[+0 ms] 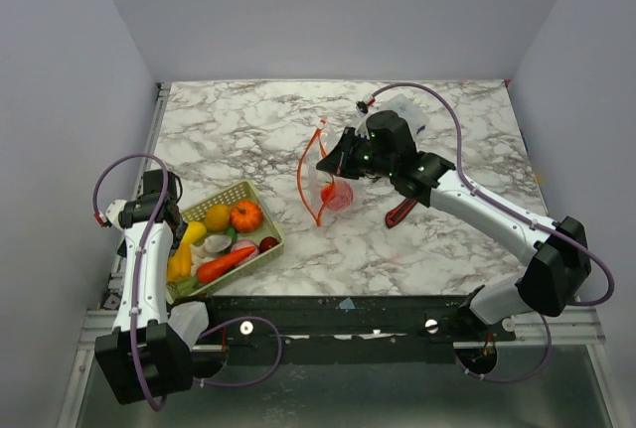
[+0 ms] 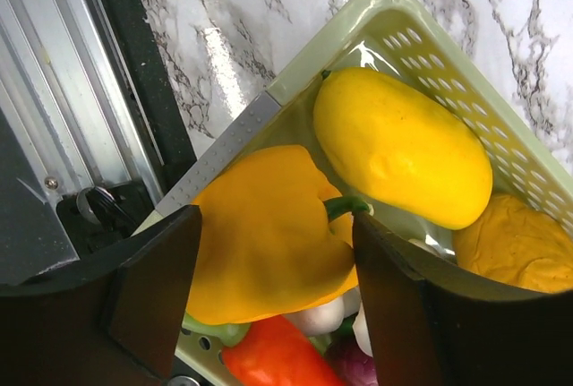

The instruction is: Place the food in the zip-top bag and seal the zipper

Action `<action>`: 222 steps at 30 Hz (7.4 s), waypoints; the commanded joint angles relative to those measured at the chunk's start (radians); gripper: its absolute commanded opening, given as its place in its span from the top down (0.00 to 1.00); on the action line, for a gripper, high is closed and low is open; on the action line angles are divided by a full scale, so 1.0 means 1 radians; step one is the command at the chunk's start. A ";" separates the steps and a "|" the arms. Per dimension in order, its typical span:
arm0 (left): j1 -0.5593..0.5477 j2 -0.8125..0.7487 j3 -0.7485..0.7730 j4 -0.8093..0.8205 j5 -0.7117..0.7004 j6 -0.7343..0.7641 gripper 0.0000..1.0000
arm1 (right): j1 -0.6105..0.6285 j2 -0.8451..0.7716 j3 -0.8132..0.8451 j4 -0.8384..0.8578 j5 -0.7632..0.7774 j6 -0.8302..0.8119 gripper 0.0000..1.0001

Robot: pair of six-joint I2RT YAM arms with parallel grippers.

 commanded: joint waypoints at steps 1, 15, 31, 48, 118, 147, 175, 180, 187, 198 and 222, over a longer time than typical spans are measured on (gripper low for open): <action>0.004 -0.028 0.016 0.037 0.092 0.089 0.33 | -0.005 -0.018 -0.017 0.017 -0.022 0.002 1.00; 0.005 -0.130 0.086 -0.128 0.172 0.024 0.01 | -0.006 0.036 0.012 0.038 -0.078 0.005 1.00; 0.044 -0.084 -0.065 0.019 0.200 -0.118 0.01 | -0.016 0.021 -0.002 0.036 -0.078 0.006 1.00; 0.060 -0.074 -0.058 0.016 0.190 -0.085 0.43 | -0.018 0.015 -0.012 0.046 -0.081 0.010 1.00; -0.607 -0.083 -0.049 0.962 0.666 -0.110 1.00 | -0.014 -0.023 -0.228 0.602 -0.363 0.580 0.99; -0.633 -0.274 0.028 0.676 0.692 0.511 0.25 | -0.048 -0.077 -0.300 0.580 -0.308 0.562 1.00; -0.634 -0.086 -0.056 1.110 1.335 0.082 1.00 | -0.056 -0.221 -0.008 -0.266 0.075 0.217 1.00; -0.598 -0.040 -0.090 1.129 1.228 -0.054 1.00 | -0.234 0.014 0.063 -0.196 -0.065 0.166 1.00; -0.449 0.184 -0.071 1.222 1.326 -0.043 1.00 | -0.253 0.243 0.236 -0.212 -0.115 0.039 1.00; -0.506 0.032 -0.124 1.387 1.384 -0.048 1.00 | -0.175 0.105 0.284 -0.343 -0.030 -0.059 1.00; -0.531 -0.060 0.082 0.729 1.051 0.530 0.31 | -0.058 0.044 0.249 -0.369 0.129 -0.190 1.00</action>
